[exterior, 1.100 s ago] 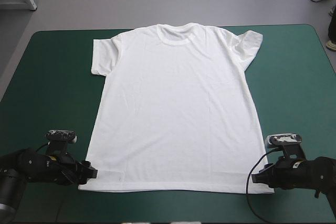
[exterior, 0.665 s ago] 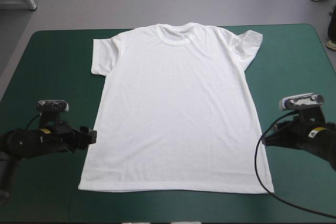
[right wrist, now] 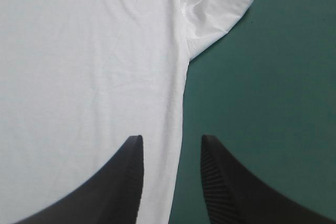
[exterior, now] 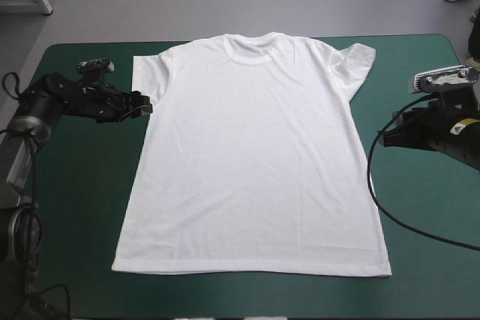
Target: Fold the cloth
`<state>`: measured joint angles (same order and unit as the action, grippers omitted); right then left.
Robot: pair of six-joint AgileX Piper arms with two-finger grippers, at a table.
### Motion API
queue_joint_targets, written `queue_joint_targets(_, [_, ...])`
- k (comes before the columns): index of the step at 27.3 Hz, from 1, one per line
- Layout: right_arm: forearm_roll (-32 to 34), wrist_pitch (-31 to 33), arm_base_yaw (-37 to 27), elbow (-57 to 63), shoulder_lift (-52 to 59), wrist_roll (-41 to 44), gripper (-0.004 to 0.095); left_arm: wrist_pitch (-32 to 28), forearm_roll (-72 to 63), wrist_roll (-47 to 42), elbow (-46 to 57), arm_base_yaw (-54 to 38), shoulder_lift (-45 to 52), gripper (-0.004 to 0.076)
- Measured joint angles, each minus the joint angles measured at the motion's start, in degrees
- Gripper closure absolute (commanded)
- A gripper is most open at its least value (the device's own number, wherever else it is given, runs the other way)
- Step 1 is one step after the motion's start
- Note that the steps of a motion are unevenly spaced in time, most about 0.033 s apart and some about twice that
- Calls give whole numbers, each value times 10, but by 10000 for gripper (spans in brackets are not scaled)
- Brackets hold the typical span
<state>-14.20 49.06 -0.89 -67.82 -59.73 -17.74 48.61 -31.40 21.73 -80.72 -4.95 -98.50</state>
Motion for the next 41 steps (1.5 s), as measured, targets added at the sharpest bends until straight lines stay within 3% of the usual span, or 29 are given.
queue_joint_targets(6, [0,-1,0,-1,-18,-1,552,-17,2,17,-36,0,-127,220])
queue_joint_targets(16, [0,-3,0,-1,-34,-1,552,-37,118,18,-45,73,-145,323])
queue_joint_targets(19, [0,-3,0,-1,-34,-1,552,-40,139,2,-46,77,-145,407])
queue_joint_targets(25, [5,-3,0,-1,-34,-1,552,-43,173,-13,-47,77,-147,703])
queue_joint_targets(36, [28,-3,0,-1,-50,-1,545,-40,187,-17,-47,78,-147,705])
queue_joint_targets(41, [17,-11,0,-1,-126,-16,335,-39,187,-17,-47,78,-147,705])
